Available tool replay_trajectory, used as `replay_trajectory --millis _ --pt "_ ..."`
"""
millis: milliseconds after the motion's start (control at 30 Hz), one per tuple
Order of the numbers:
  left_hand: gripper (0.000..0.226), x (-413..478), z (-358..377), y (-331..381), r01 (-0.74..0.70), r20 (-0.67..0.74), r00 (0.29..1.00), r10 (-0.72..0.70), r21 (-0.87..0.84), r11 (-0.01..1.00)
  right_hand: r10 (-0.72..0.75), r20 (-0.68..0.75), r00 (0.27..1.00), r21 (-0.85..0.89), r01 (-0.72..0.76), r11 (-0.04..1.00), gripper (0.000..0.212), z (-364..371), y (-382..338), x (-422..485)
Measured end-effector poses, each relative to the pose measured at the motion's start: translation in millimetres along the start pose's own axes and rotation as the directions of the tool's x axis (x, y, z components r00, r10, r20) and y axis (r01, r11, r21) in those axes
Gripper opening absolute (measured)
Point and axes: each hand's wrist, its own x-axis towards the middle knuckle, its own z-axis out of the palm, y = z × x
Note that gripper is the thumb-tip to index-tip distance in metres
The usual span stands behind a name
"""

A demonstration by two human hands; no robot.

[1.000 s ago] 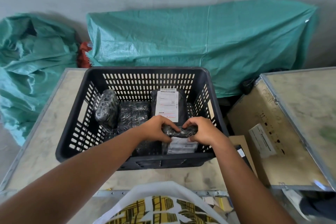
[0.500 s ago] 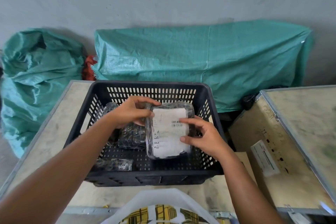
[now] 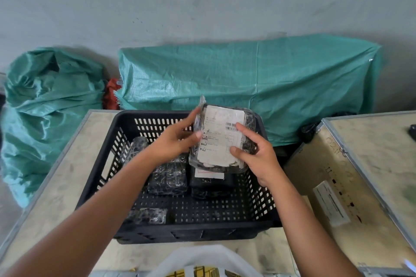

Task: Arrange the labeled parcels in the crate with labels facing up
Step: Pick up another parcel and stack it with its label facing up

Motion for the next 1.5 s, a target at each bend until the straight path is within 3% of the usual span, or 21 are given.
replay_trajectory --millis 100,233,433,533,733,1067,1333,1500 --pt "0.079 4.0 15.9 -22.9 0.090 0.001 0.996 -0.091 0.124 0.988 0.080 0.029 0.996 0.015 -0.080 0.997 0.066 2.8 15.2 13.4" --pt "0.089 14.1 37.2 -53.4 0.209 -0.022 0.978 -0.208 0.123 0.970 0.175 0.090 0.980 -0.136 -0.162 0.977 0.075 8.6 29.9 27.2" --pt "0.105 32.7 47.3 -82.6 0.265 -0.089 0.964 -0.251 0.227 0.937 0.257 0.103 0.961 -0.187 -0.235 0.954 0.087 24.6 43.8 43.0" --pt "0.111 35.1 54.0 -92.1 0.296 -0.062 0.955 -0.291 0.277 0.914 0.266 0.085 0.960 -0.230 -0.241 0.943 0.091 24.8 55.3 43.5" --pt "0.117 41.8 57.9 -115.8 0.333 0.042 0.935 -0.353 0.247 0.910 0.433 0.142 0.890 -0.349 -0.364 0.863 0.101 24.1 81.0 41.8" --pt "0.111 42.1 51.5 -131.2 0.339 0.058 0.935 -0.349 0.142 0.930 0.455 0.126 0.882 -0.353 -0.388 0.851 0.100 23.6 90.1 47.8" --pt "0.113 43.0 53.5 -124.1 0.363 0.032 0.928 -0.372 0.162 0.918 0.424 0.113 0.899 -0.300 -0.376 0.877 0.097 22.9 90.6 44.4" --pt "0.104 29.5 46.4 -102.2 0.379 0.003 0.921 -0.391 0.239 0.894 0.342 0.032 0.939 -0.485 -0.285 0.827 0.082 25.2 89.1 38.8"
